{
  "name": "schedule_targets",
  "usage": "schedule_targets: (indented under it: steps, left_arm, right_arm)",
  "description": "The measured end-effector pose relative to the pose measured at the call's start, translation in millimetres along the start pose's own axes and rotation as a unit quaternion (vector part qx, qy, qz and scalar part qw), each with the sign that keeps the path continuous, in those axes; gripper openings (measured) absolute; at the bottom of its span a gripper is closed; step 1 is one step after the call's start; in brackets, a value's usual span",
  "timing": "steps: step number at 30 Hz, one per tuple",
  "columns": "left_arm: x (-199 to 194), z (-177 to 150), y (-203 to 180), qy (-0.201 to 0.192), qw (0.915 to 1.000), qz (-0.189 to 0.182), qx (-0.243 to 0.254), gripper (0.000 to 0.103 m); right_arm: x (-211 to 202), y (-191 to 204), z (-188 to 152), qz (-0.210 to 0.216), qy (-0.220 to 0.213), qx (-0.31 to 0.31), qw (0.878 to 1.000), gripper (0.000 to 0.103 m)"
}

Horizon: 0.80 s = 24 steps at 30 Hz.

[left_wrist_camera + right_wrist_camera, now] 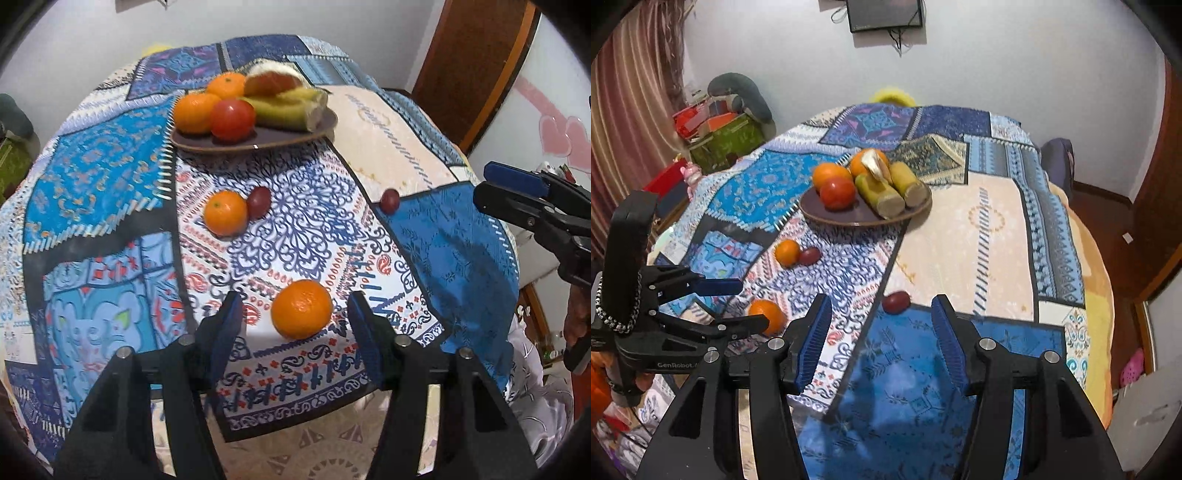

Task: Organize fruits
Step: 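Move left gripper to a small orange while right gripper approaches a red grape, then carry small orange with left gripper while right gripper carries grape onto the plate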

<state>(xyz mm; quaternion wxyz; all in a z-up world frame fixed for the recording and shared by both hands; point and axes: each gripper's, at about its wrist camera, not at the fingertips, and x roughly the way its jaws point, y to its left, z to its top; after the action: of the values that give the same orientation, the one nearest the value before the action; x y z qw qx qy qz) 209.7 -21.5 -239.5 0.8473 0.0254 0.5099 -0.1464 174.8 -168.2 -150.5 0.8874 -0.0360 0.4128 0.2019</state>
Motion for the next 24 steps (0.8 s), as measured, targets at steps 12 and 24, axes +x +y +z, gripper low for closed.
schedule_targets:
  steps: [12,24]
  left_arm:
    - [6,8,9,-0.009,1.0000,0.003,-0.002,0.036]
    - [-9,32,44,-0.052,0.9979,0.018,-0.035,0.036]
  right_arm:
    - [36,-9,-10,0.003,0.036,0.007,0.999,0.053]
    - [82,-17,-9,0.022,0.072,0.012,0.997,0.040]
